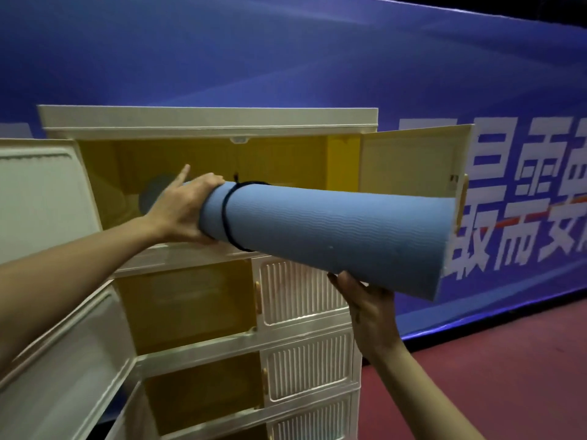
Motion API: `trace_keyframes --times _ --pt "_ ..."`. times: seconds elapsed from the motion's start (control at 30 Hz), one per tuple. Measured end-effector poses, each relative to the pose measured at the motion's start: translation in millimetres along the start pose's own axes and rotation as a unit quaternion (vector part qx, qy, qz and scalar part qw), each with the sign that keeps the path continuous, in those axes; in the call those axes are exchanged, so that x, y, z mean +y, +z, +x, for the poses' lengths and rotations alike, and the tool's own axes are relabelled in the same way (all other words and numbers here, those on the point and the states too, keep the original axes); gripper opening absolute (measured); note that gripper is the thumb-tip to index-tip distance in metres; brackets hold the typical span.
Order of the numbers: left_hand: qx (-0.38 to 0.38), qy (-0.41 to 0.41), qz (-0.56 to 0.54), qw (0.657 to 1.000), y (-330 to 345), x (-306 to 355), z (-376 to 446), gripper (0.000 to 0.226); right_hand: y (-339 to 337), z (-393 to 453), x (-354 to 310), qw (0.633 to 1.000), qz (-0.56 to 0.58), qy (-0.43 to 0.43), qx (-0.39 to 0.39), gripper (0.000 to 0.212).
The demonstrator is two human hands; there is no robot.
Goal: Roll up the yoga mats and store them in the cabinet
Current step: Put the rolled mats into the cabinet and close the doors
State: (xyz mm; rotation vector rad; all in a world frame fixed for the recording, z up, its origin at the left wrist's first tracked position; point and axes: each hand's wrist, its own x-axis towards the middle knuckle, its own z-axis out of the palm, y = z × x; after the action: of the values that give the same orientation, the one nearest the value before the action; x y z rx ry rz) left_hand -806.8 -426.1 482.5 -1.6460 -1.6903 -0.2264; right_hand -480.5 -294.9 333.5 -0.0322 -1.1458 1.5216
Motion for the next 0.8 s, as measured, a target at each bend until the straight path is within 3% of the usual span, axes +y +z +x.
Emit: trace_keyframes --times 0.17,0.27,0.37,0.43,0.5,0.63,0.73,0.8 --pt "-0.010 -0.126 0.004 0.992 8 -19 3 0.120 0 22 -20 0.998 -0.064 -0.013 0.015 0.077" --pt "-0.035 -0.176 0.037 0.983 10 -33 7 0.120 3 43 -31 0.992 -0.104 -0.020 0.069 0.104" --pt "-0.100 -0.224 0.075 0.967 9 -43 8 0.115 -1 70 -24 0.980 -0.159 0.000 0.122 0.093" --pt "-0.144 -0.231 0.106 0.956 7 -46 8 0.108 -4 88 -18 0.969 -0.212 0.022 0.127 0.074" --pt "-0.187 -0.240 0.146 0.941 8 -48 11 0.092 0 101 -13 0.968 -0.224 0.045 0.100 0.059" --pt "-0.240 -0.249 0.162 0.924 18 -37 25 0.055 15 118 -6 0.945 -0.325 0.000 0.021 0.057" --pt "-0.259 -0.293 0.124 0.912 22 -33 37 0.058 28 129 -7 0.913 -0.404 -0.020 -0.046 0.059" --pt "-0.280 -0.318 0.101 0.900 27 -37 47 0.059 33 138 -4 0.869 -0.486 -0.049 -0.083 0.063"
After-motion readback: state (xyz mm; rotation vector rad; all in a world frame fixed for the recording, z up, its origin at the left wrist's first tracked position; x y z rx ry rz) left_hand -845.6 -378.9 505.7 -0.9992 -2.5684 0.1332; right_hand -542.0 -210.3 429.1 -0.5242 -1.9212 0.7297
